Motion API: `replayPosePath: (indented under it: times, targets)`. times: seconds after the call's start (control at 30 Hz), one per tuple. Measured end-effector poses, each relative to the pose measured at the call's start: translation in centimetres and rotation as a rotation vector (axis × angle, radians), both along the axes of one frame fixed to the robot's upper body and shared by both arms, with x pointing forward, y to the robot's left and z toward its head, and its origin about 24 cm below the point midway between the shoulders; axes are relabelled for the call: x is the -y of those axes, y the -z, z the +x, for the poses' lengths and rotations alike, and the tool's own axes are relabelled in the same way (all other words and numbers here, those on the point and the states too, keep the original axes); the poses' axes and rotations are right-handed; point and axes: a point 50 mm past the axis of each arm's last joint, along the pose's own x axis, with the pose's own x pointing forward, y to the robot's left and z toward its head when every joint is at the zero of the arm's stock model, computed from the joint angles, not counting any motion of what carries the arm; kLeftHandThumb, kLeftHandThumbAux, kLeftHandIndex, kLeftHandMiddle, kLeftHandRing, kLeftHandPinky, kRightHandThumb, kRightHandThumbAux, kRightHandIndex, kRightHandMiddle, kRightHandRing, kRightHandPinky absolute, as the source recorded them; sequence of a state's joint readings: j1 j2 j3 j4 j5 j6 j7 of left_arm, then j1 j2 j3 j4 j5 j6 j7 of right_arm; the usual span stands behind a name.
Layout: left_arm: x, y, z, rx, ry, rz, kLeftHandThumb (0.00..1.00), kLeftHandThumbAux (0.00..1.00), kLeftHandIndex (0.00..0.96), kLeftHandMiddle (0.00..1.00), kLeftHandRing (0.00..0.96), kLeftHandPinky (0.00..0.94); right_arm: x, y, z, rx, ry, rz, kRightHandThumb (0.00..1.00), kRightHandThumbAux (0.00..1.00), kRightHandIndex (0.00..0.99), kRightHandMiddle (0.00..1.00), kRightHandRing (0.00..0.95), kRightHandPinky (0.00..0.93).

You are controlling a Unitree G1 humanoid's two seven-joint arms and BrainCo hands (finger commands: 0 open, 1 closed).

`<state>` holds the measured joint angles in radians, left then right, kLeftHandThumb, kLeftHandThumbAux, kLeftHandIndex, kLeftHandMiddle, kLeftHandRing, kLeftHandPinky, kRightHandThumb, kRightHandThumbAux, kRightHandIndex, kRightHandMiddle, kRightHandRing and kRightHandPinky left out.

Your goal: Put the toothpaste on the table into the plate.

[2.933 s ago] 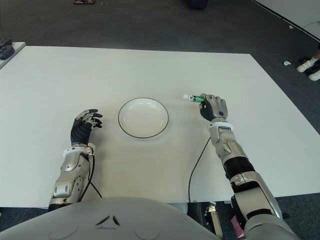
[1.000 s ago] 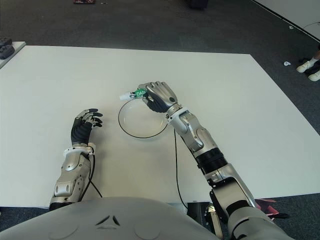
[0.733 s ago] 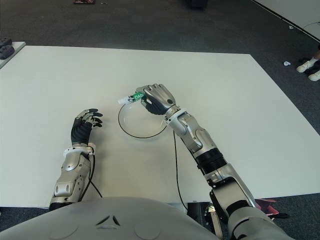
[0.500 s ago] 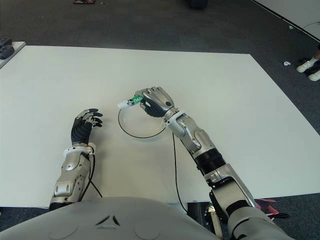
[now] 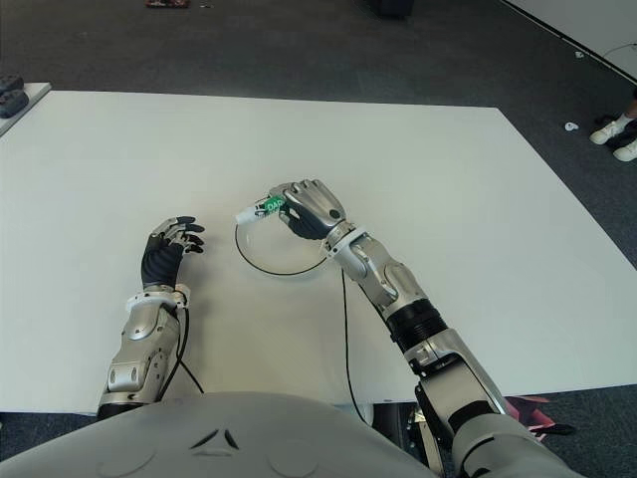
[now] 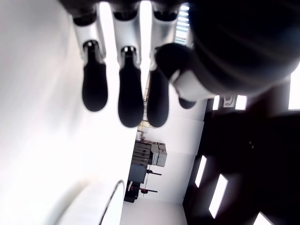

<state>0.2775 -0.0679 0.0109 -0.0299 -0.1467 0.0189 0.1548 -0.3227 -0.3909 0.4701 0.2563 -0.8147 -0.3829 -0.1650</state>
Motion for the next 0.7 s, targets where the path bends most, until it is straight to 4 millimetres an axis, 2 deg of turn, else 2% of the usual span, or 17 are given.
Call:
replayPosePath:
  times: [0.03, 0.13, 0.23, 0.43, 0.7]
  targets:
    - [0.0, 0.0, 0.0, 0.0, 0.0, 0.0, 0.834, 0.679, 0.408, 0.49, 0.584, 0.567, 0.0, 0.1, -0.1, -0.005, -0.002, -0.008, 0.625, 0.496, 0.166, 0.194, 0.267, 0.348]
    - [0.0, 0.0, 0.0, 0.001, 0.0, 0.0, 0.834, 0.679, 0.407, 0.491, 0.588, 0.575, 0.1, -0.1, -0.4, -0.023, -0.021, -0.066, 0.5, 0.368, 0.054, 0.063, 0.087, 0.14]
    - [0.0, 0.0, 0.0, 0.001, -0.001, 0.001, 0.835, 0.679, 0.406, 0.493, 0.594, 0.581, 0.4, -1.0, -0.7, -0.013, -0.043, -0.11, 0.445, 0.302, 0.017, 0.02, 0.028, 0.045]
    - [-0.1, 0.0, -0.1, -0.001, -0.003, 0.001, 0.835, 0.678, 0.409, 0.491, 0.588, 0.575, 0.7, -1.6, -0.8, -0.012, -0.049, -0.14, 0.379, 0.204, 0.001, 0.002, 0.002, 0.004]
    - [-0.1, 0.0, -0.1, -0.001, -0.003, 0.0, 0.836, 0.679, 0.409, 0.491, 0.59, 0.581, 0.6, -1.4, -1.3, -0.057, -0.071, -0.163, 0.353, 0.154, 0.0, 0.0, 0.0, 0.0]
